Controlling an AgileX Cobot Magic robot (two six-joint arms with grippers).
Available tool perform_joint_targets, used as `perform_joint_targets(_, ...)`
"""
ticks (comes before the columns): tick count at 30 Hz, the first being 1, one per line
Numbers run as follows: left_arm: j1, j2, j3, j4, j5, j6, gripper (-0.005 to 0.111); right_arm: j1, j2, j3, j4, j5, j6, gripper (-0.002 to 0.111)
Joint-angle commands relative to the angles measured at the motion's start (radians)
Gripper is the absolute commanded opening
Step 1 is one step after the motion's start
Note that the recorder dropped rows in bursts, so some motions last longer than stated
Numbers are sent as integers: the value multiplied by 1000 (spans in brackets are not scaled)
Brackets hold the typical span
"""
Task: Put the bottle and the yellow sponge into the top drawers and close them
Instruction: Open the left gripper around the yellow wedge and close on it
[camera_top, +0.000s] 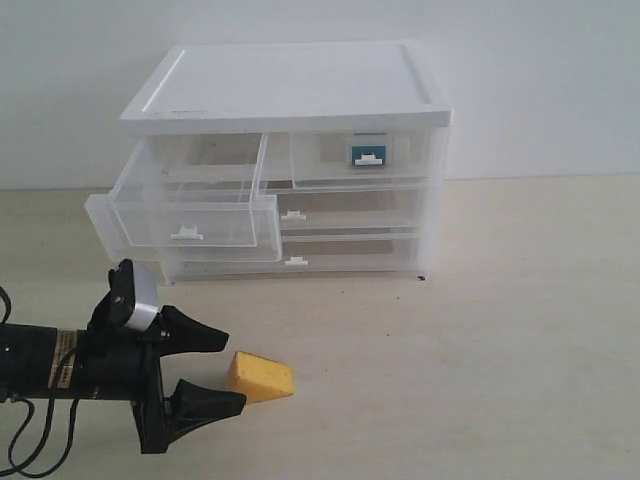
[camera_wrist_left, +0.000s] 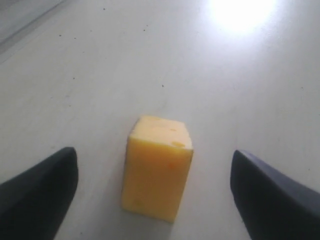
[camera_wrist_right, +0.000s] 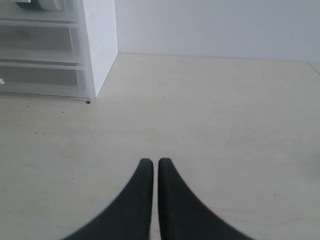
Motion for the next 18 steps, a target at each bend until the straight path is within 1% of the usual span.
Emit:
perform_joint_targets(1, -50, 1, 1, -33, 16, 42, 78, -1, -6, 4, -6, -9, 0, 1)
perform_joint_targets(3, -59, 1, 1, -73, 9, 48, 76, -1, -6, 4, -6, -9, 0, 1)
perform_joint_targets(6, -59, 1, -2, -79, 15, 48, 72, -1, -6, 4, -6, -9, 0, 1)
perform_joint_targets(8, -59, 1, -2, -74, 15, 43, 65, -1, -6, 4, -6, -9, 0, 1)
perform_joint_targets(9, -59, 1, -2, -57, 15, 43, 60, -1, -6, 4, -6, -9, 0, 1)
perform_joint_targets(10, -59, 1, -2, -50, 15, 43, 59, -1, -6, 4, -6, -9, 0, 1)
perform_joint_targets(15, -59, 1, -2, -46, 15, 39, 58, -1, -6, 4, -6, -9, 0, 1)
perform_joint_targets(16, -59, 1, -2, -46, 15, 37, 55, -1, -6, 4, -6, -9, 0, 1)
perform_joint_targets(18, -59, 1, -2, -43, 15, 37, 39, -1, -6, 4, -6, -9, 0, 1)
